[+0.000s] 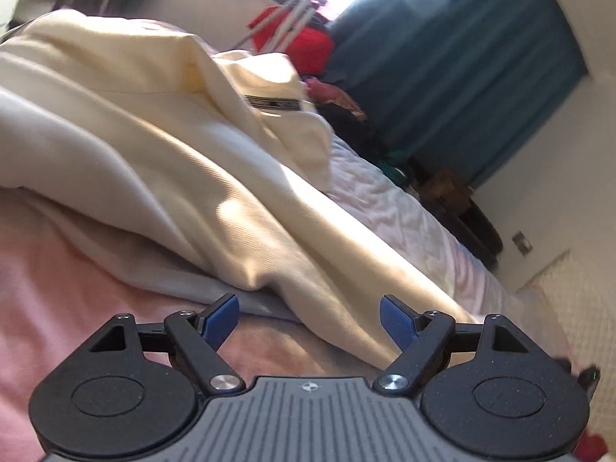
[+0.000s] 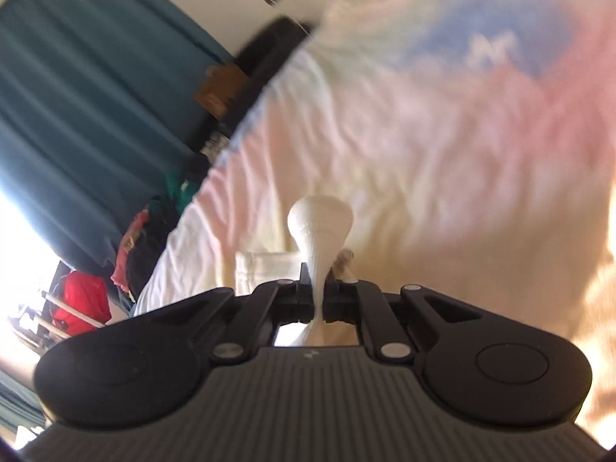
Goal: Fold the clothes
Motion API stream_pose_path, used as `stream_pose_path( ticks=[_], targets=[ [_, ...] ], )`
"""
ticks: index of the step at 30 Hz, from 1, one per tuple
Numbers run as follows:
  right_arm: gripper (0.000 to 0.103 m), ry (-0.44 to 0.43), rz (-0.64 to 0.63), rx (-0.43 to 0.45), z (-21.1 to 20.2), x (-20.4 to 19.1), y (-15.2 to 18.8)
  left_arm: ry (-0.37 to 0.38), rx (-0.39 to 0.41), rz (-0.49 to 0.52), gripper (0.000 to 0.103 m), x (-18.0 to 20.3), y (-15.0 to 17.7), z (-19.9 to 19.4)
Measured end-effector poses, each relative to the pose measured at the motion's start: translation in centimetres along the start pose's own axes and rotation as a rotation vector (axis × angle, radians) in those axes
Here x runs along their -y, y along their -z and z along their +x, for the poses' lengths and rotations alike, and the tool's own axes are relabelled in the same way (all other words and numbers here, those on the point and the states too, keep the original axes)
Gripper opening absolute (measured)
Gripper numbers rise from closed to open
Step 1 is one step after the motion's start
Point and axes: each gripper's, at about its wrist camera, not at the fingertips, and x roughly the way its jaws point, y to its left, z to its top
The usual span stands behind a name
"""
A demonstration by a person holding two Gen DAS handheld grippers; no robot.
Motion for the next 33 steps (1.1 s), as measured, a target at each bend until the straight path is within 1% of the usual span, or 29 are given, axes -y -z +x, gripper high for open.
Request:
stream_pose_path(
  ticks=[3, 6, 8, 10, 13, 16, 18, 20, 21, 22, 23, 24, 26, 30, 32, 33],
  targets=[
    [0.007, -0.01, 0.01, -0.041, -0.7, 0.7, 0.6, -0.064, 0.04, -0.208, 0.084, -3.8, -2.1, -1.8],
    [0.007, -0.026, 0.002, -0.062, -1.1, 0.9, 0.7, -0.167, 0.121, -0.428, 0.084, -7.8, -3.5, -4.3],
    [0.007, -0.03, 0.028, -0.071, -1.0, 1.2, 0.8, -0.223, 0.177, -0.566, 0.084, -10.4, -4.4, -5.9],
    [0.008, -0.029, 0.048, -0.08, -1.1, 1.4, 0.8, -0.254, 0.228, -0.674, 0.084, -12.8, -5.5, -7.2],
    [0.008, -0.021, 0.052, -0.093, -0.8, 1.4, 0.9, -0.254, 0.272, -0.787, 0.084, -15.6, -7.2, -7.9],
    [0.008, -0.012, 0.058, -0.108, -0.2, 1.7, 1.0, -0.236, 0.293, -0.792, 0.078, -17.3, -8.8, -8.1],
    [0.008, -0.005, 0.073, -0.117, 0.2, 2.0, 1.1, -0.261, 0.277, -0.735, 0.069, -17.3, -9.5, -8.0],
    [0.008, 0.006, 0.085, -0.123, 0.5, 2.3, 1.3, -0.302, 0.266, -0.71, 0.046, -17.3, -9.8, -8.2],
    [0.008, 0.012, 0.086, -0.126, 0.5, 2.3, 1.3, -0.304, 0.262, -0.696, 0.04, -17.2, -9.9, -8.7],
    [0.007, 0.015, 0.085, -0.125, 0.5, 2.3, 1.3, -0.304, 0.258, -0.682, 0.027, -17.1, -9.9, -9.1],
    [0.007, 0.018, 0.08, -0.121, 0.4, 2.3, 1.3, -0.304, 0.255, -0.668, 0.019, -17.1, -10.0, -9.6],
    [0.007, 0.02, 0.076, -0.117, 0.3, 2.2, 1.3, -0.304, 0.251, -0.653, 0.017, -17.0, -10.1, -10.1],
    [0.007, 0.018, 0.076, -0.103, -0.2, 2.1, 1.2, -0.288, 0.27, -0.617, 0.015, -16.6, -10.3, -12.0],
    [0.006, 0.022, 0.064, -0.065, -1.5, 1.8, 1.1, -0.265, 0.302, -0.559, 0.013, -15.4, -11.2, -16.1],
    [0.006, 0.044, 0.033, -0.048, -2.4, 1.6, 1.1, -0.263, 0.31, -0.544, 0.013, -15.1, -11.9, -18.1],
    [0.006, 0.058, 0.015, -0.037, -3.0, 1.5, 1.1, -0.27, 0.301, -0.537, 0.013, -15.1, -12.1, -19.0]
  ],
)
